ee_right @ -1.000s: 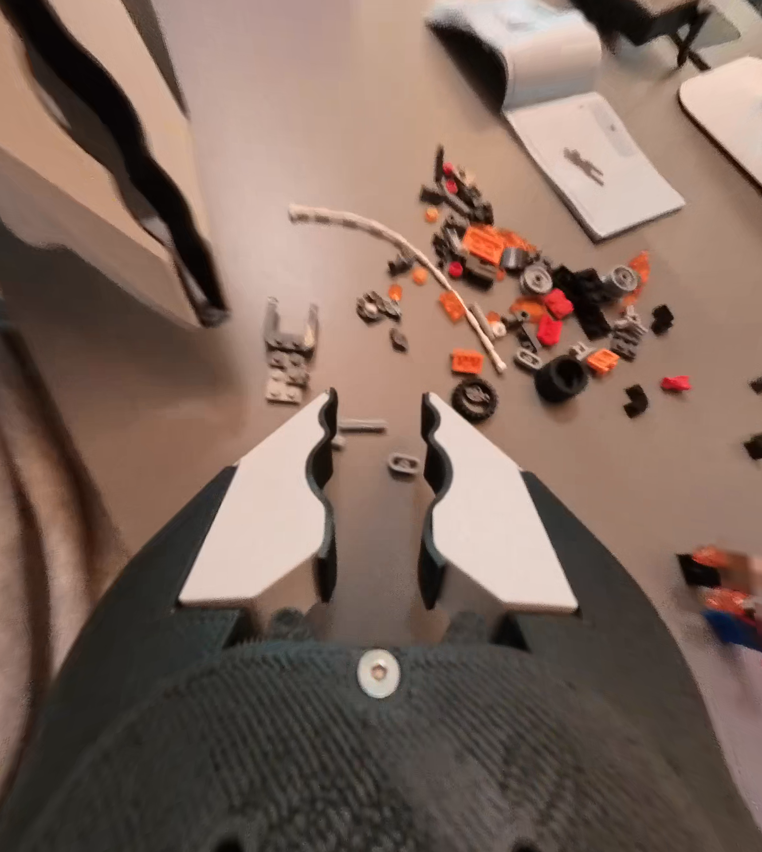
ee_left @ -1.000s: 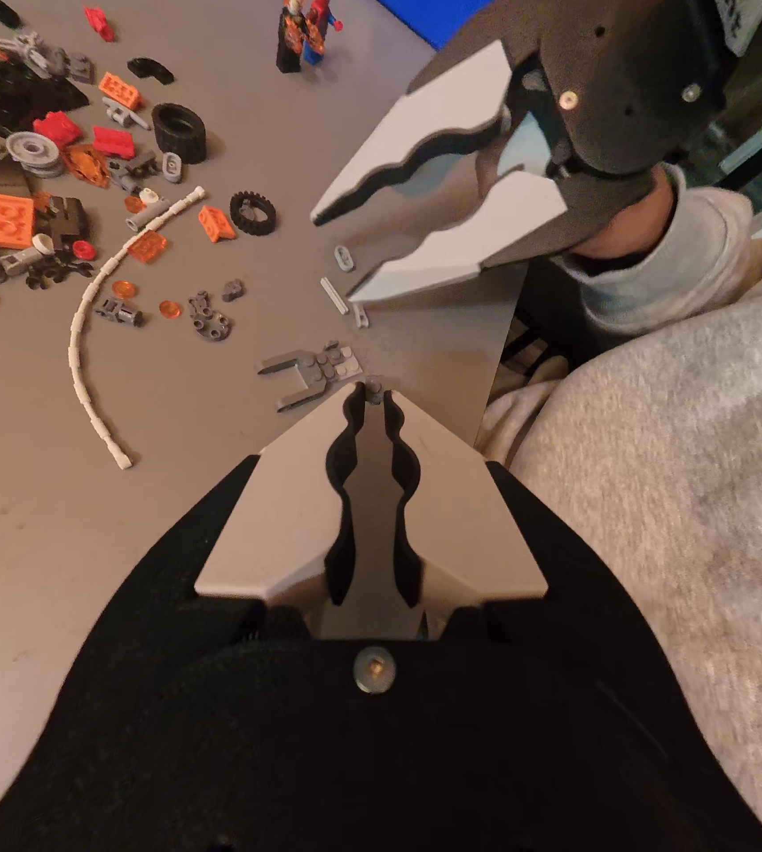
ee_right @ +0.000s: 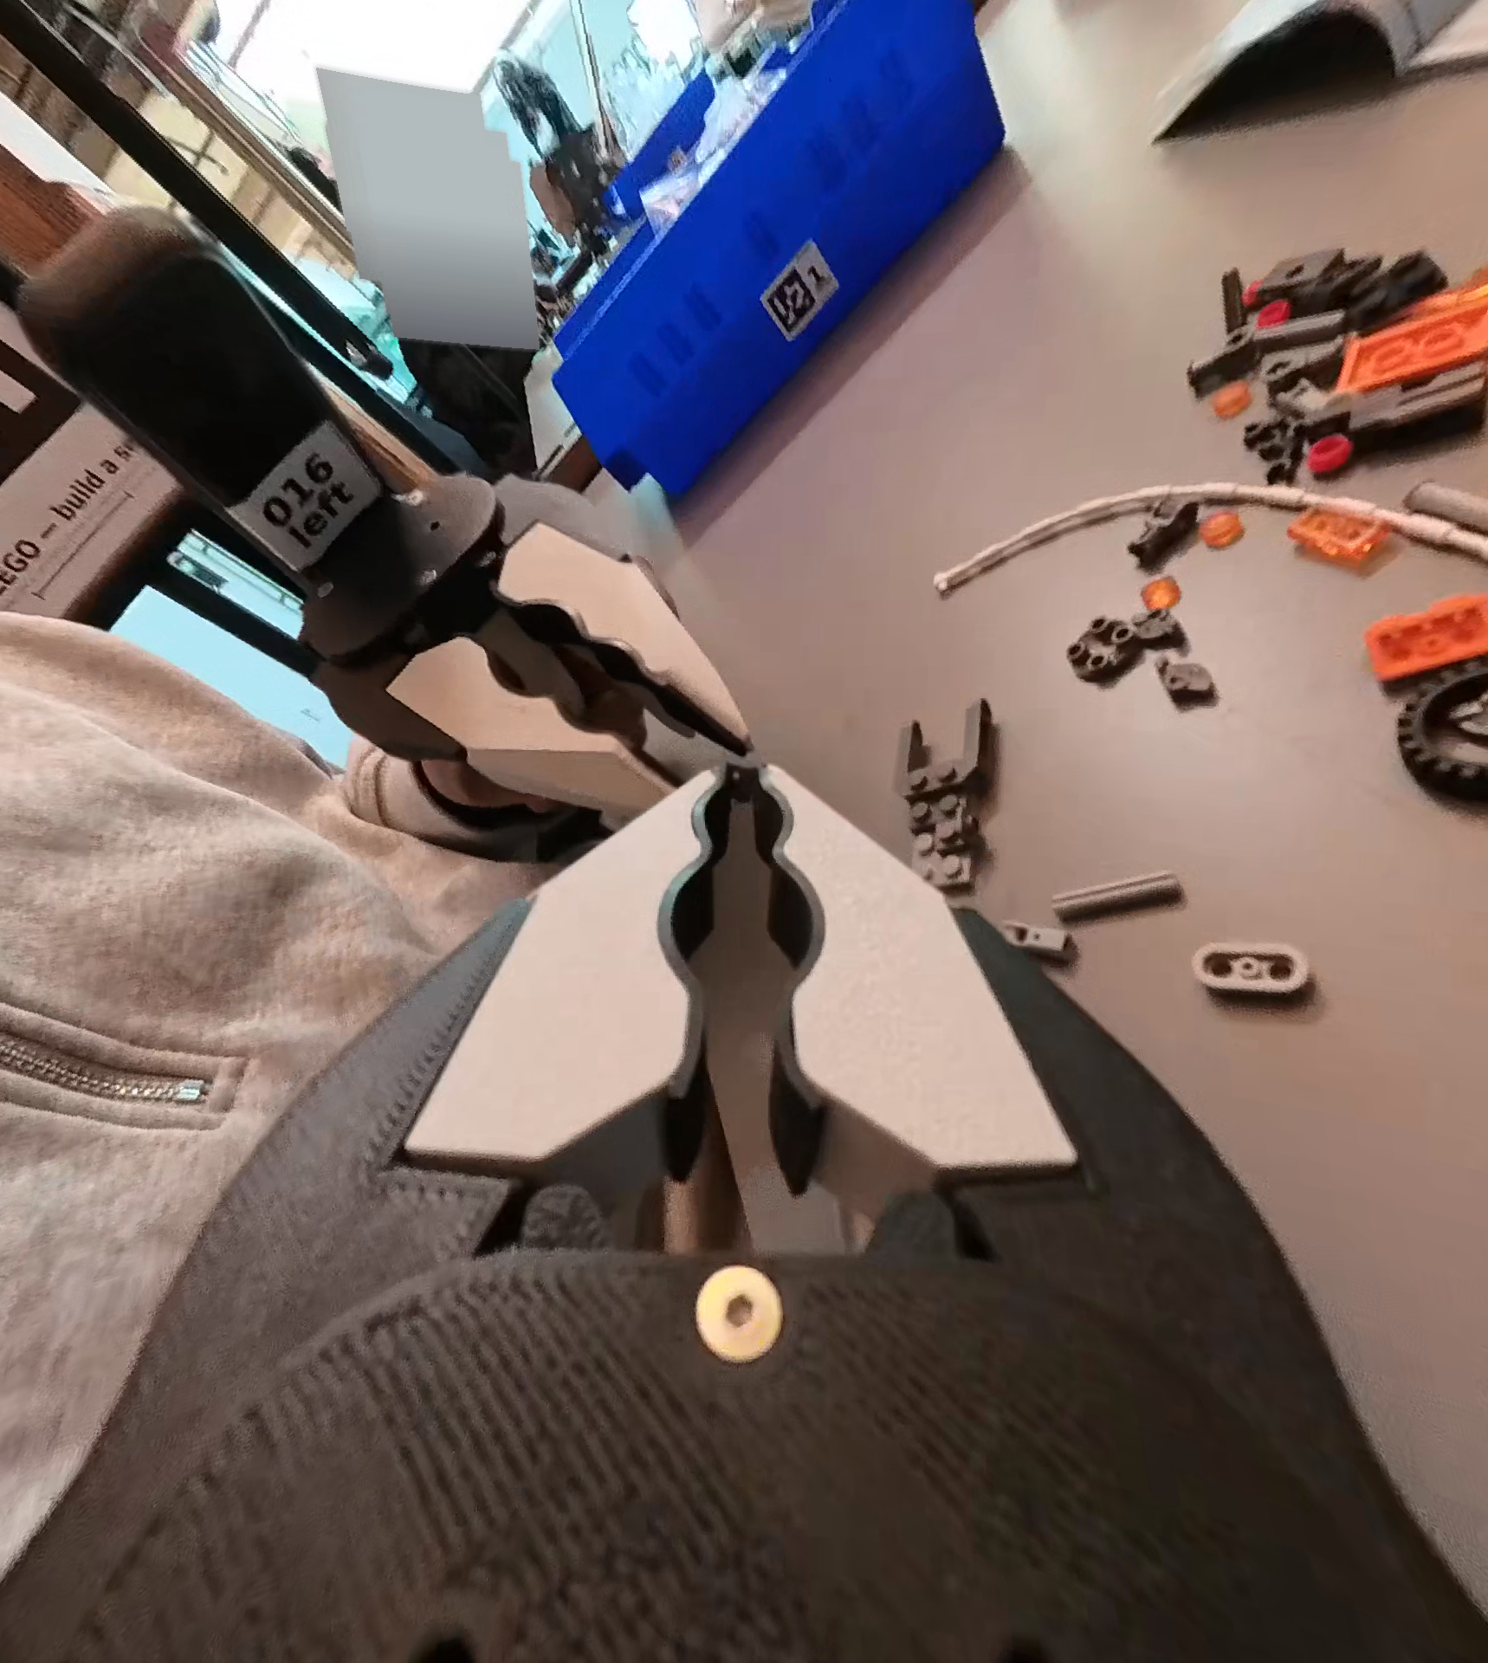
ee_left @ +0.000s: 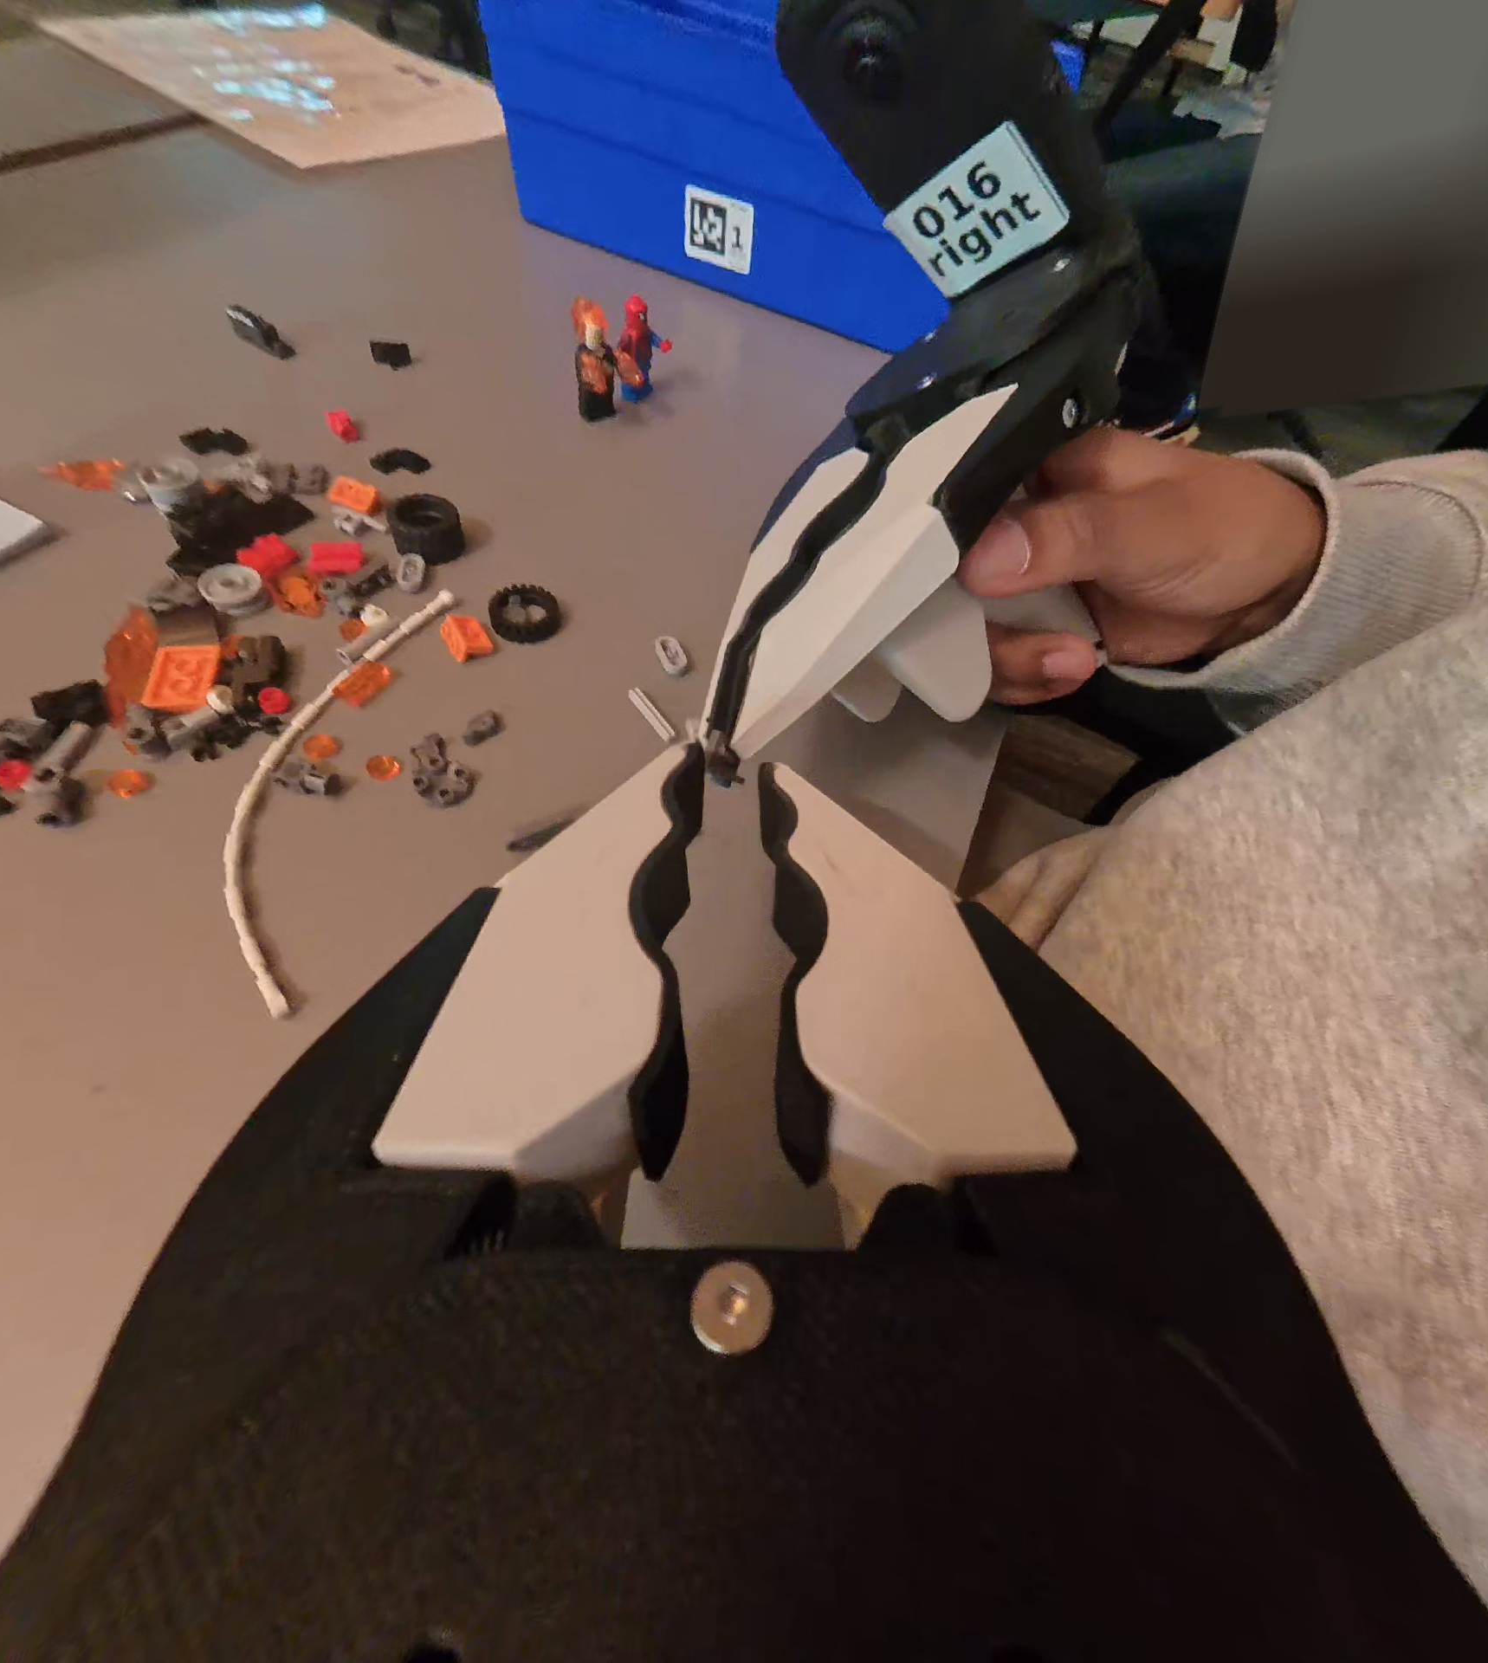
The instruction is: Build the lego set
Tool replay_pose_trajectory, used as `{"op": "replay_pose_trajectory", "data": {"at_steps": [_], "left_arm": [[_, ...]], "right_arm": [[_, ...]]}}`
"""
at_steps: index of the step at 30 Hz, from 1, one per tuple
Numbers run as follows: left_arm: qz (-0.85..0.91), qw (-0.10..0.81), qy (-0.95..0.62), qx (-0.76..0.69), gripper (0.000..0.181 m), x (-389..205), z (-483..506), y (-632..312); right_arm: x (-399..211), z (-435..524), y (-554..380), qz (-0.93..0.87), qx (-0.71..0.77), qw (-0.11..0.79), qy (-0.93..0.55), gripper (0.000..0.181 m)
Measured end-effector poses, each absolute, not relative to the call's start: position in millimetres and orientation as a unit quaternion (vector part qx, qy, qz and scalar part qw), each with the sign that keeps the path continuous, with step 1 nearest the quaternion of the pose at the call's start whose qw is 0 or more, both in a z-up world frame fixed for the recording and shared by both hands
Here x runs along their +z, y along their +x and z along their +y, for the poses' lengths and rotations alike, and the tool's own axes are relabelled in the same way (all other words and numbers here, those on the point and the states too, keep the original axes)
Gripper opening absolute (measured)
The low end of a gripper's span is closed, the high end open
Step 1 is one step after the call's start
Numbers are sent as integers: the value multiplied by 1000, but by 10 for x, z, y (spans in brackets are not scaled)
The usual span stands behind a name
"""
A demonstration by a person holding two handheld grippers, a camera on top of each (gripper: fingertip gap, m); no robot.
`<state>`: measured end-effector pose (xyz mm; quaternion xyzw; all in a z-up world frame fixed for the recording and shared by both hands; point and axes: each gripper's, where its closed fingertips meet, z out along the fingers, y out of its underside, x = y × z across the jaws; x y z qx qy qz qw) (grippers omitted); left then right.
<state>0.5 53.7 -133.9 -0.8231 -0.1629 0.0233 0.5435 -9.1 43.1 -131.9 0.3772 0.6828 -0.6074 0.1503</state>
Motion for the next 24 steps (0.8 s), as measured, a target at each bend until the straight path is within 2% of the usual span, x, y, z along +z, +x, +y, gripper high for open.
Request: {"op": "replay_pose_trajectory", "data": {"at_steps": [8,15,20,24], "left_arm": [[-184,505,-843,-13,16,-1556,420,61],[-175,464,-868,-38,16,-1721,466,142],[-181,458,-869,-46,15,-1744,468,136],[-191,461,-865,-49,15,-1733,462,110]], "right_arm": [[-1814,483,65,786,-462,137,386,3],[-1831,512,-2,786,-457,128,396,8],[-1806,619,-74,789,-458,92,400,19],[-1728,693,-106,790,-471,58,389,19]]}}
